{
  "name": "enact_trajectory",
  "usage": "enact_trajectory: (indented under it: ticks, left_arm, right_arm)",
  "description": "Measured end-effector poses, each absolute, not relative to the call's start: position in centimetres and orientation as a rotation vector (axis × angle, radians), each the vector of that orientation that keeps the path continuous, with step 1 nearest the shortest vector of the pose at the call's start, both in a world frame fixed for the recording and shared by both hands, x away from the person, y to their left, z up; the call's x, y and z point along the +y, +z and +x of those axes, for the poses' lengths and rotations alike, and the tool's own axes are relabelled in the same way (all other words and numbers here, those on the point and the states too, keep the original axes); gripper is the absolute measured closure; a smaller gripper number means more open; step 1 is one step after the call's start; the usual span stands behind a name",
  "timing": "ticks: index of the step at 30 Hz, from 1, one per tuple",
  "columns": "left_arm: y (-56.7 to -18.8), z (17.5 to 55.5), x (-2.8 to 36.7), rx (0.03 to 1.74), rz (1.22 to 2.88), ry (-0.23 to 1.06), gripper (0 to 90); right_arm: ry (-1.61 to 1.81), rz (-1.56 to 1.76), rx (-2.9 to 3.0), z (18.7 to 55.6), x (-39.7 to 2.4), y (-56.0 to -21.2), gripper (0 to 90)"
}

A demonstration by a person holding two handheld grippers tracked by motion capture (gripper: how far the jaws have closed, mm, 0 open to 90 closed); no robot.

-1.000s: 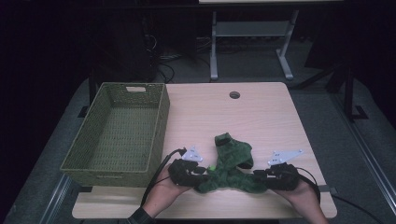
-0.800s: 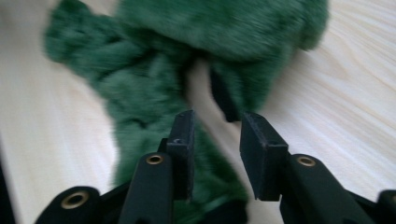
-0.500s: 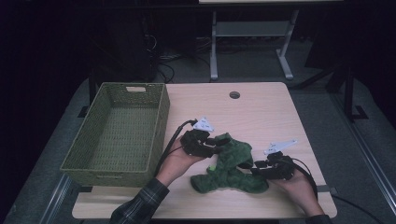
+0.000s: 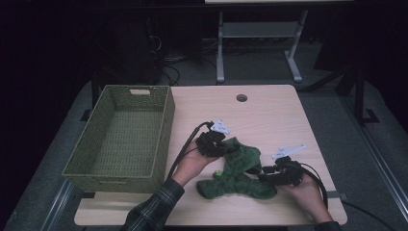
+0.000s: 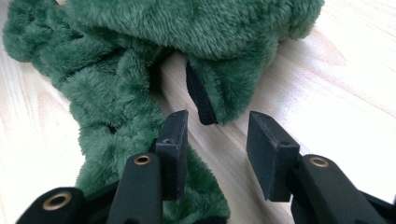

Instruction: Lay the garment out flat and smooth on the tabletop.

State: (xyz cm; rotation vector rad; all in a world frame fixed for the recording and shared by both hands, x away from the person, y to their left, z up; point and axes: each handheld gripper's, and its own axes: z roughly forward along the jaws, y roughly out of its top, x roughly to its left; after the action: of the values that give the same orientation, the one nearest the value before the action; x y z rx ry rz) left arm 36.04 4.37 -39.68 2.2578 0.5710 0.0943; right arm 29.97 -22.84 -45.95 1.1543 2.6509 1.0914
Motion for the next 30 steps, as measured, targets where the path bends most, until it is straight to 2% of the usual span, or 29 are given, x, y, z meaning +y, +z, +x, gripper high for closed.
enact_trajectory:
  ticks: [2, 4, 6, 9, 11, 13, 15, 17, 23, 25, 26, 30]
  left_arm:
    - [-39.4, 36.0, 4.6, 0.573, 2.229, 0.097, 81.4]
    - [-39.1, 36.2, 4.6, 0.571, 2.214, 0.068, 64.9]
    - [-38.8, 36.2, 4.2, 0.549, 2.226, 0.077, 60.2]
    - [-39.0, 36.4, 3.2, 0.537, 2.260, 0.067, 57.8]
    - [-39.4, 36.6, 2.8, 0.549, 2.272, 0.053, 59.4]
    - [-39.9, 36.9, 2.5, 0.555, 2.286, 0.041, 64.7]
    - [-40.1, 37.0, 2.5, 0.546, 2.310, 0.051, 76.7]
    - [-40.1, 37.0, 2.7, 0.560, 2.293, 0.035, 84.8]
    - [-38.9, 36.3, 4.0, 0.567, 2.238, 0.065, 85.9]
    - [-38.6, 36.0, 4.7, 0.579, 2.211, 0.081, 85.9]
    - [-38.6, 35.9, 5.0, 0.586, 2.201, 0.087, 85.9]
    - [-38.7, 35.3, 7.1, 0.628, 2.159, 0.113, 85.8]
  right_arm:
    - [1.094, 1.159, 2.645, 29.9, -22.9, -45.9, 58.0]
    - [1.106, 1.169, 2.645, 29.8, -23.1, -46.1, 58.0]
    - [1.107, 1.174, 2.641, 29.7, -23.2, -46.1, 57.5]
    - [1.125, 1.178, 2.635, 29.8, -23.3, -46.0, 57.2]
    - [1.126, 1.168, 2.635, 29.9, -23.2, -46.0, 56.8]
    - [1.129, 1.168, 2.636, 29.9, -23.1, -46.1, 56.7]
    - [1.128, 1.182, 2.633, 29.9, -23.0, -46.1, 56.6]
    - [1.126, 1.174, 2.634, 30.1, -22.8, -46.2, 56.7]
    - [1.111, 1.176, 2.626, 30.4, -22.1, -46.5, 58.6]
    - [1.114, 1.160, 2.624, 30.6, -21.8, -46.6, 62.1]
    - [1.112, 1.169, 2.625, 30.7, -21.7, -46.6, 67.7]
    - [1.092, 1.143, 2.632, 31.0, -21.5, -46.5, 79.4]
